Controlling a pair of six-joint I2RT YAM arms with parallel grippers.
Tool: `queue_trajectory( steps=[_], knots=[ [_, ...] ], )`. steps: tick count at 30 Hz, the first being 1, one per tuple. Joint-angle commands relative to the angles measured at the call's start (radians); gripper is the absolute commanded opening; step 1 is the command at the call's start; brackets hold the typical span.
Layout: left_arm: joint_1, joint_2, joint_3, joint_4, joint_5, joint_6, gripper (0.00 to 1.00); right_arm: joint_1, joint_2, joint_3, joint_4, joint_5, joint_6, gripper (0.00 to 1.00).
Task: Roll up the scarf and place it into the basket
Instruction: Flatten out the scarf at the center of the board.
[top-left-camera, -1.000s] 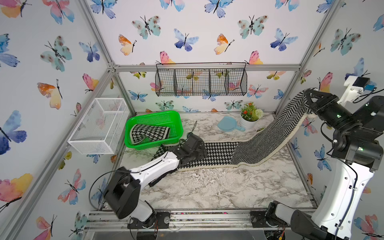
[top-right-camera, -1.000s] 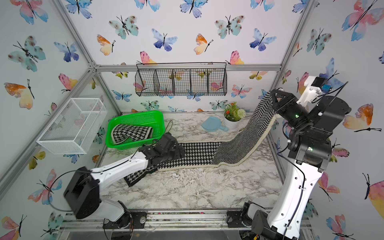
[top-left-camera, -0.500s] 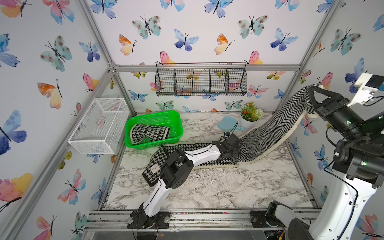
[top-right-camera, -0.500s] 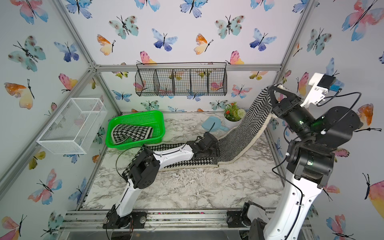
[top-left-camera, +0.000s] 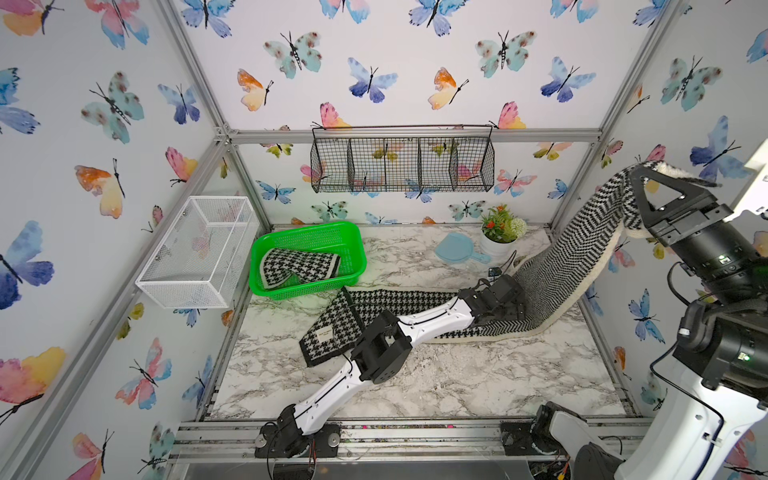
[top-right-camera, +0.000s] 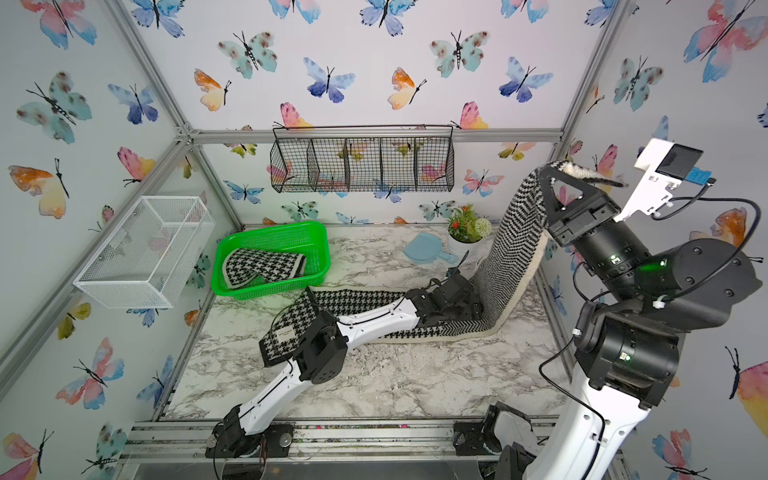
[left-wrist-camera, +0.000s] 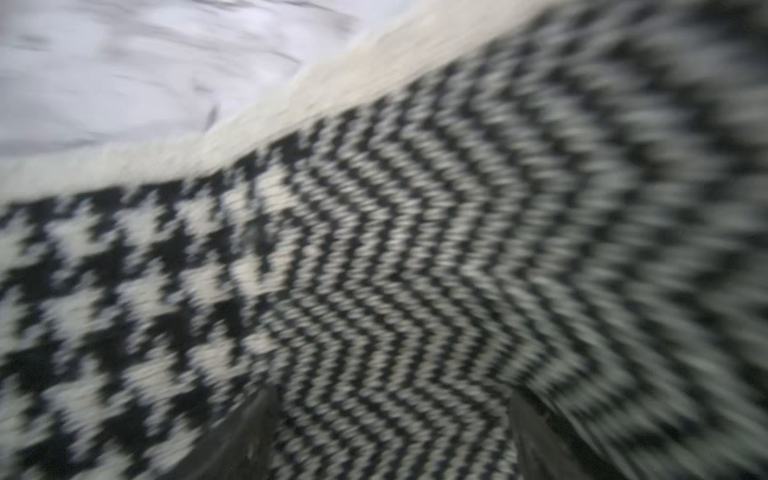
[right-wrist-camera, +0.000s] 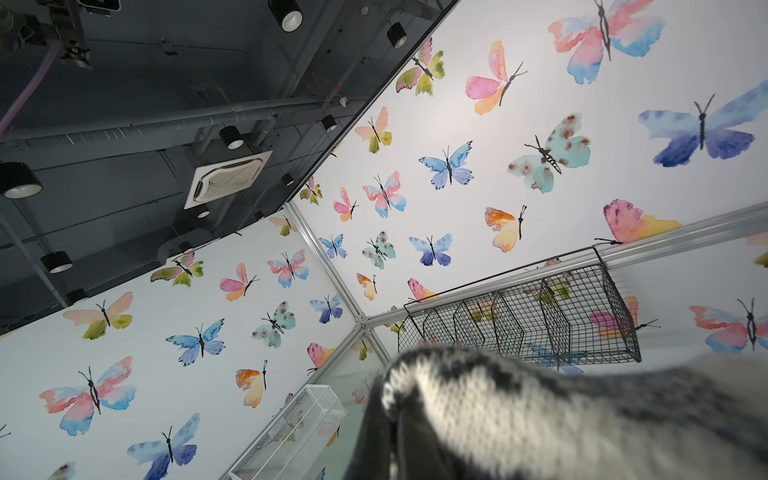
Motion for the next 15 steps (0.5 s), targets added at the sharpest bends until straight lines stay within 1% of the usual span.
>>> queue_trajectory(
  steps=[1,3,4,7,9,11,15],
  knots=[
    [-0.069,0.047,0.044,0.110,0.068,-0.037,0.93,-0.003,-0.010,-0.003,0.047,-0.023,0.002,0.01],
    [-0.086,0.076,0.080,0.147,0.110,-0.063,0.95,-0.003,-0.015,-0.028,0.042,-0.030,-0.005,0.01],
    [-0.090,0.088,0.091,0.164,0.125,-0.073,0.99,-0.002,-0.018,-0.041,0.043,-0.033,-0.005,0.01],
    [-0.084,0.095,0.087,0.193,0.145,-0.074,0.98,0.006,-0.021,-0.064,0.044,-0.036,-0.012,0.01],
    [-0.072,0.071,0.055,0.180,0.135,-0.042,0.98,0.013,-0.021,-0.074,0.032,-0.031,-0.030,0.01],
    [-0.054,0.011,-0.031,0.173,0.109,-0.005,0.98,0.015,-0.020,-0.093,0.035,-0.038,-0.031,0.01],
    [-0.001,-0.183,-0.285,0.199,0.072,0.063,0.98,0.017,-0.018,-0.140,0.068,-0.058,-0.022,0.01]
  ],
)
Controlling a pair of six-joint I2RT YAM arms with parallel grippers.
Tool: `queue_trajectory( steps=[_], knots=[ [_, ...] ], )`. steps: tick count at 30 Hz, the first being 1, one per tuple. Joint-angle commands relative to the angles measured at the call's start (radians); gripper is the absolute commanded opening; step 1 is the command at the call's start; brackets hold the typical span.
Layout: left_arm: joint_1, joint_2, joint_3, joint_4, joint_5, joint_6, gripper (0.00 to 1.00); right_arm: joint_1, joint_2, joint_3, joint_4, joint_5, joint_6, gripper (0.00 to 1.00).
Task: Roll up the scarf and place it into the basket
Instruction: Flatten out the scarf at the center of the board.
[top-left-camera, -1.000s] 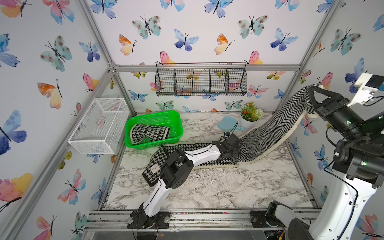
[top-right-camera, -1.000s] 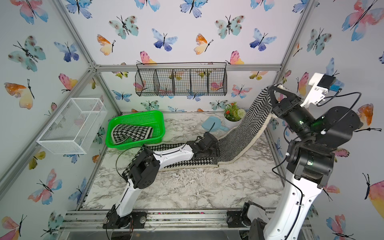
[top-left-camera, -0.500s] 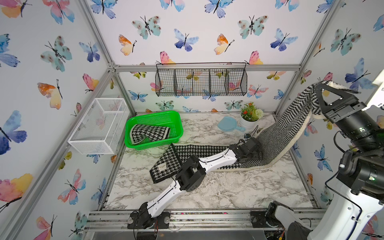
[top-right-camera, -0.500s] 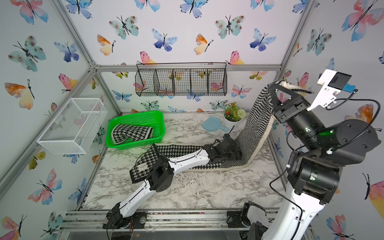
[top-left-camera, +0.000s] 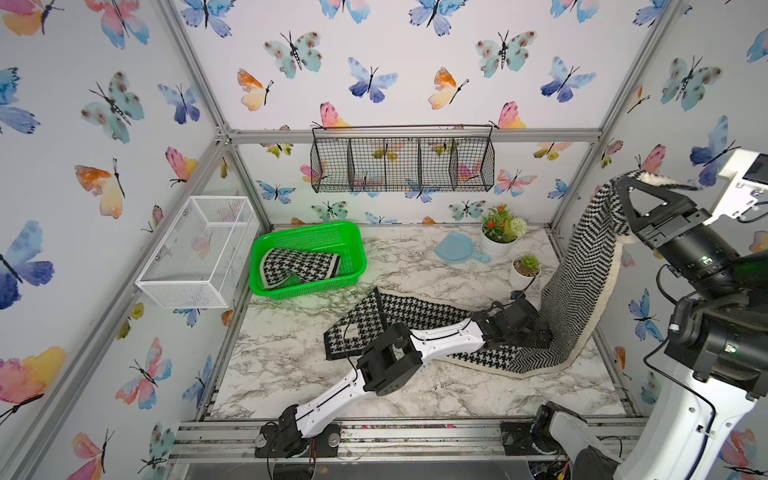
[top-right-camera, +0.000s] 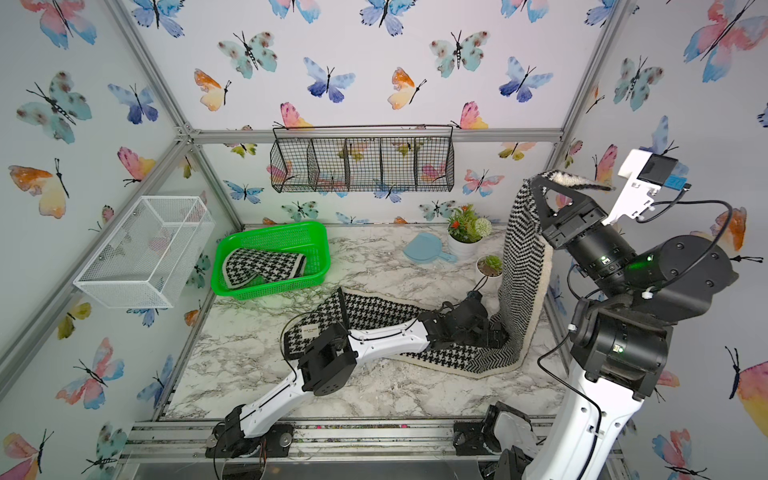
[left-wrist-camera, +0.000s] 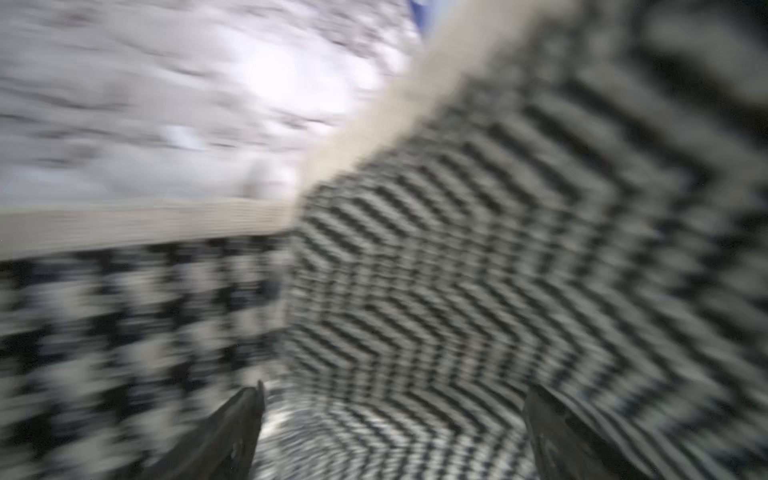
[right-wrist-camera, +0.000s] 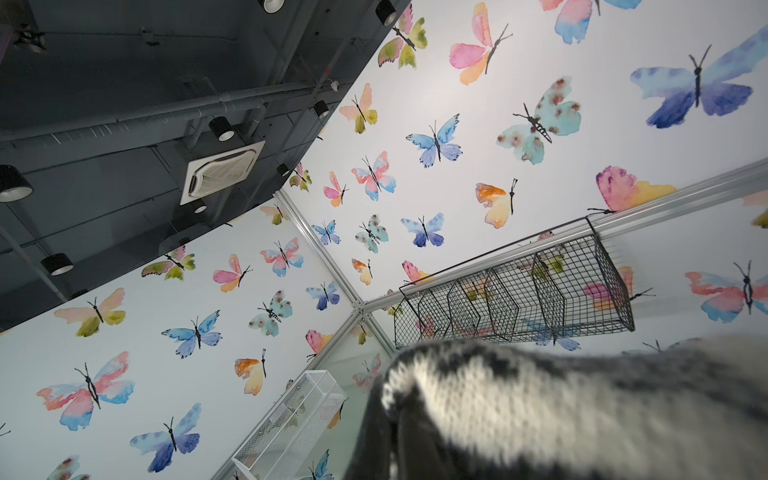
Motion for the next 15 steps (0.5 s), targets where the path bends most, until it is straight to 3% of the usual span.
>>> queue_trajectory(
  steps=[1,7,11,15],
  knots=[
    [0.070,-0.199,-0.151,-0.004,-0.050,0.095,0.98,0.011,0.000,-0.026,0.051,-0.029,-0.017,0.01],
    [0.090,-0.402,-0.242,-0.383,-0.346,0.282,0.98,0.015,0.000,-0.066,0.054,-0.033,-0.033,0.01],
    [0.098,-0.561,-0.419,-0.535,-0.504,0.292,0.98,0.021,-0.006,-0.109,0.058,-0.033,-0.049,0.01],
    [0.103,-0.685,-0.606,-0.618,-0.567,0.260,0.98,0.027,-0.012,-0.150,0.075,-0.037,-0.055,0.01]
  ],
)
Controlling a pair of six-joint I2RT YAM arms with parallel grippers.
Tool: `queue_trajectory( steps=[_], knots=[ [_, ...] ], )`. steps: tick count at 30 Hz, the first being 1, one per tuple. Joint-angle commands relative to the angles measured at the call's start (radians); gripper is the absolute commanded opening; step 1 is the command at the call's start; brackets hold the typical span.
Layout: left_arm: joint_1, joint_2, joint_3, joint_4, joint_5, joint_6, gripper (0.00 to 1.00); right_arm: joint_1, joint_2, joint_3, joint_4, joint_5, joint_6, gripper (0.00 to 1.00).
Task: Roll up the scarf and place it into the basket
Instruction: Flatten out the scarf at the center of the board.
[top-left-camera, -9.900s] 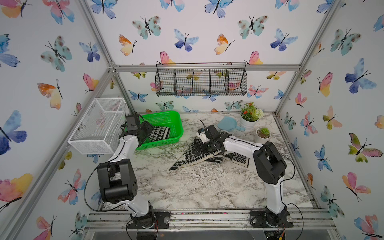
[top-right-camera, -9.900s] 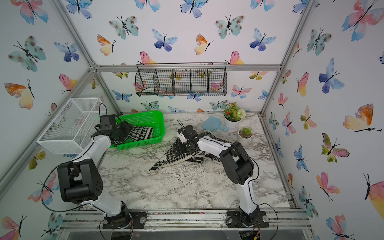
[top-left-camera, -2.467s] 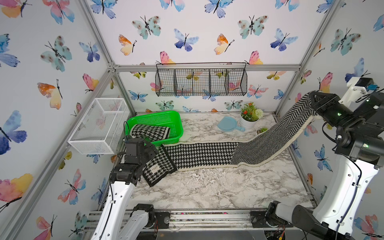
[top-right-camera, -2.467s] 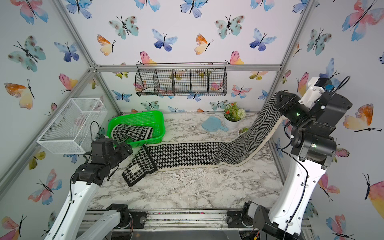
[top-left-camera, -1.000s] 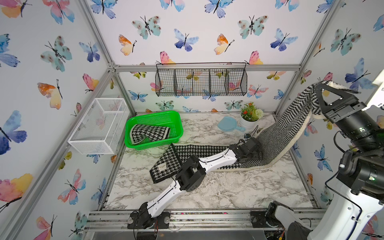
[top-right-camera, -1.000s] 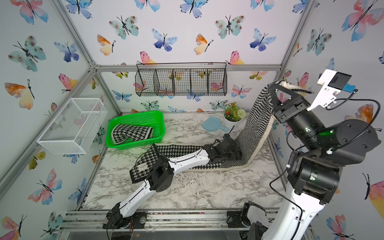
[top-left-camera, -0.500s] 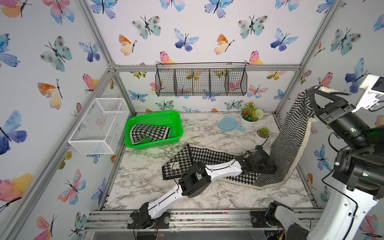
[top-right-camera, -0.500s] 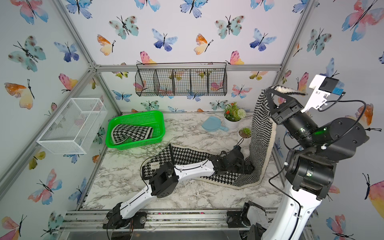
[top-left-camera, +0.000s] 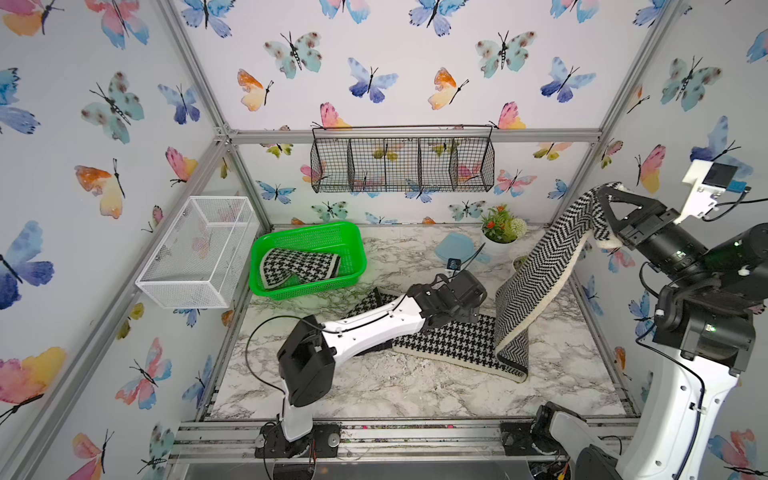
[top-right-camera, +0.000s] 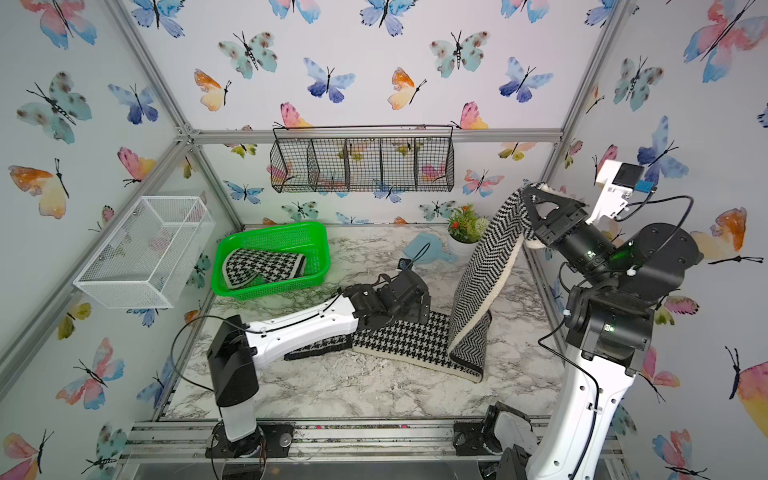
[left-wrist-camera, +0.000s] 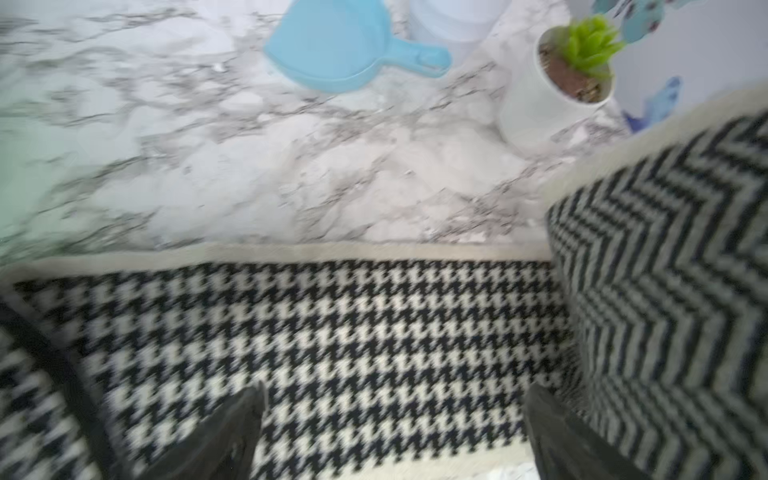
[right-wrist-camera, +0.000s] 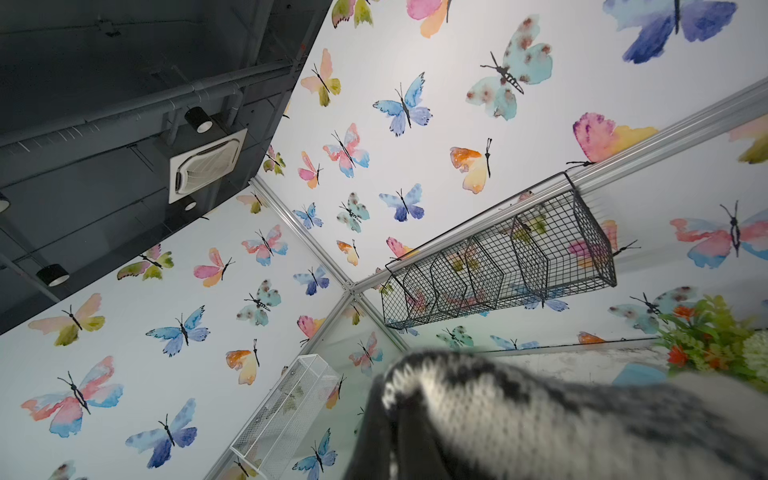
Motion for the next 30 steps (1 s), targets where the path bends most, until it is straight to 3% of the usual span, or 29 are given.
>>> queue_trajectory(
  steps=[1,9,18,26,30],
  knots=[
    [0.001,-0.052,-0.152,-0.180,-0.130,-0.001,0.98,0.010,-0.013,-0.029,0.065,-0.023,-0.019,0.01],
    [0.003,-0.191,-0.455,-0.211,-0.169,-0.098,0.99,0.045,-0.013,-0.128,0.100,-0.020,-0.052,0.01],
    [0.006,-0.163,-0.530,-0.368,-0.293,-0.210,1.00,0.112,-0.026,-0.222,0.138,0.026,-0.070,0.01],
    [0.042,-0.138,-0.601,-0.308,-0.280,-0.190,0.95,0.425,0.023,-0.223,0.085,0.269,-0.187,0.01],
    [0.052,-0.147,-0.632,-0.271,-0.264,-0.156,0.90,0.502,0.041,-0.224,0.082,0.337,-0.208,0.01]
  ],
)
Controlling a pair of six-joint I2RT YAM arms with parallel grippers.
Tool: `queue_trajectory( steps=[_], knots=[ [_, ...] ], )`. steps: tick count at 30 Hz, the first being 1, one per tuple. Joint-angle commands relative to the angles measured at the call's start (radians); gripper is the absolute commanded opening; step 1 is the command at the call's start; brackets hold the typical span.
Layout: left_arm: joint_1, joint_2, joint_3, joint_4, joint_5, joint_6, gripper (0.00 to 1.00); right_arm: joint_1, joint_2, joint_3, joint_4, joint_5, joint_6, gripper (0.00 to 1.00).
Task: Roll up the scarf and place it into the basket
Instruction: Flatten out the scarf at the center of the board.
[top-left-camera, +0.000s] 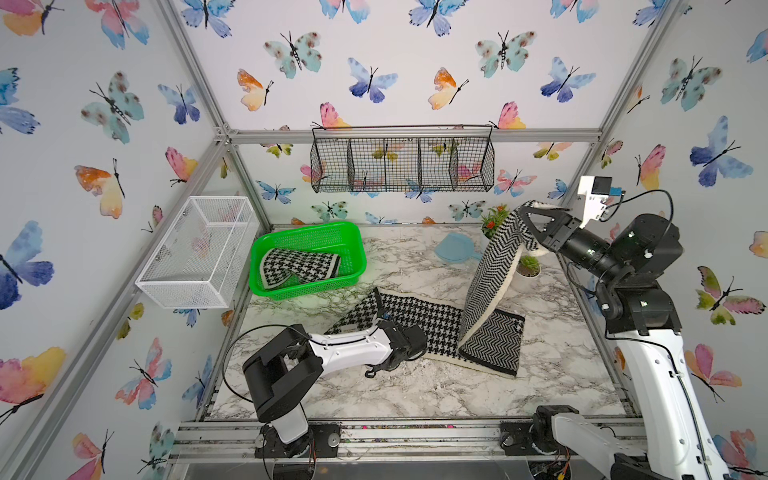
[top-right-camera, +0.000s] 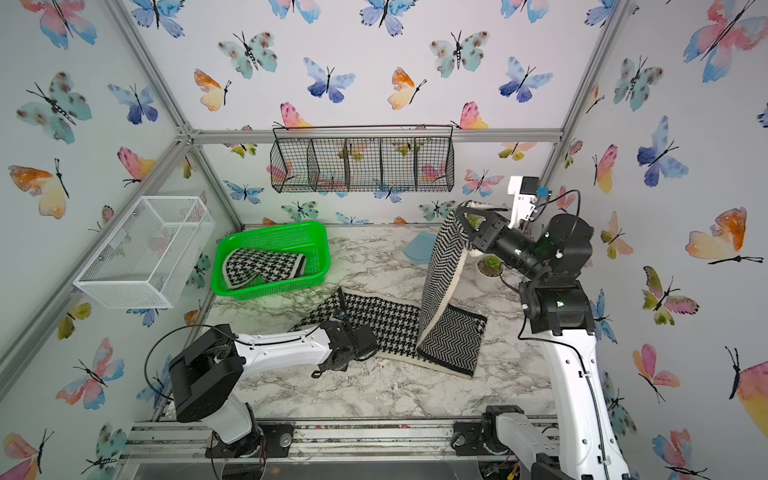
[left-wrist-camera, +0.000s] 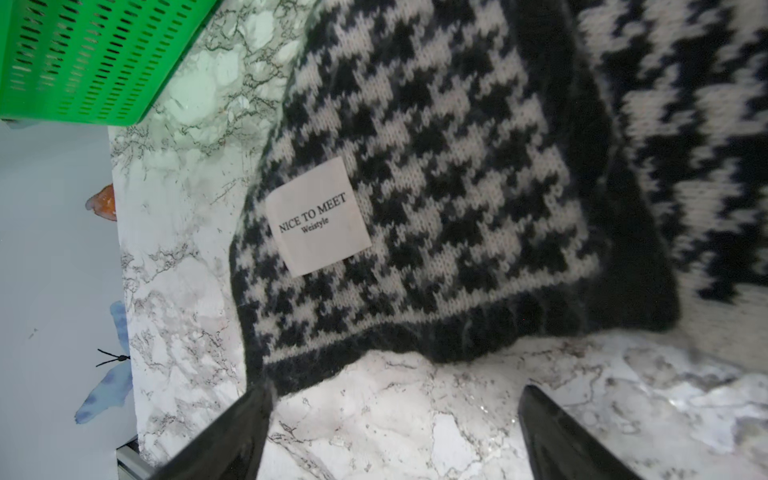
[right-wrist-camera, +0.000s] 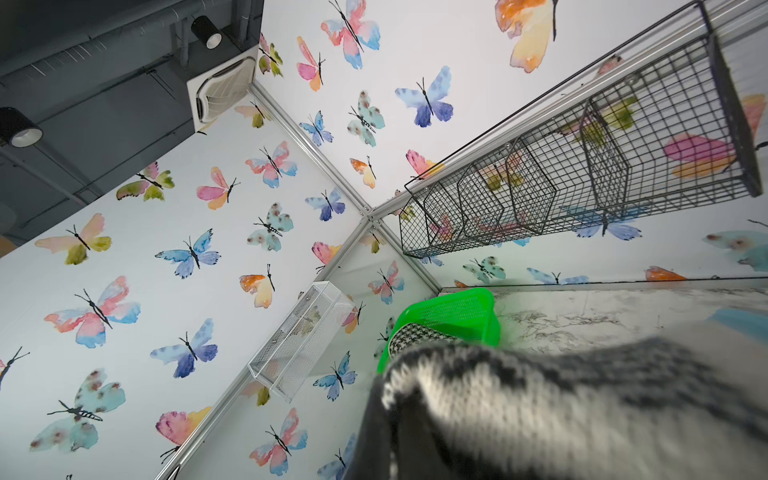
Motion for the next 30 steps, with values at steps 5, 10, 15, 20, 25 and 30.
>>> queue_trajectory(
  steps=[5,10,15,20,25,30],
  knots=[
    [0.019,0.021,-0.034,0.033,-0.006,0.049,0.81,0.068,0.022,-0.002,0.013,0.128,-0.060,0.01],
    [0.021,0.037,-0.044,0.054,0.021,0.076,0.73,0.090,0.026,-0.015,0.023,0.147,-0.064,0.01],
    [0.028,0.067,-0.056,0.082,0.023,0.100,0.73,0.101,0.027,-0.031,0.037,0.155,-0.063,0.02],
    [0.049,0.100,-0.044,0.116,0.011,0.114,0.73,0.109,0.026,-0.031,0.033,0.161,-0.065,0.02],
    [0.086,0.115,-0.029,0.133,-0.010,0.130,0.63,0.117,0.027,-0.034,0.028,0.166,-0.070,0.02],
    [0.124,0.089,-0.031,0.162,-0.022,0.144,0.63,0.122,0.026,-0.038,0.025,0.171,-0.075,0.02]
  ],
)
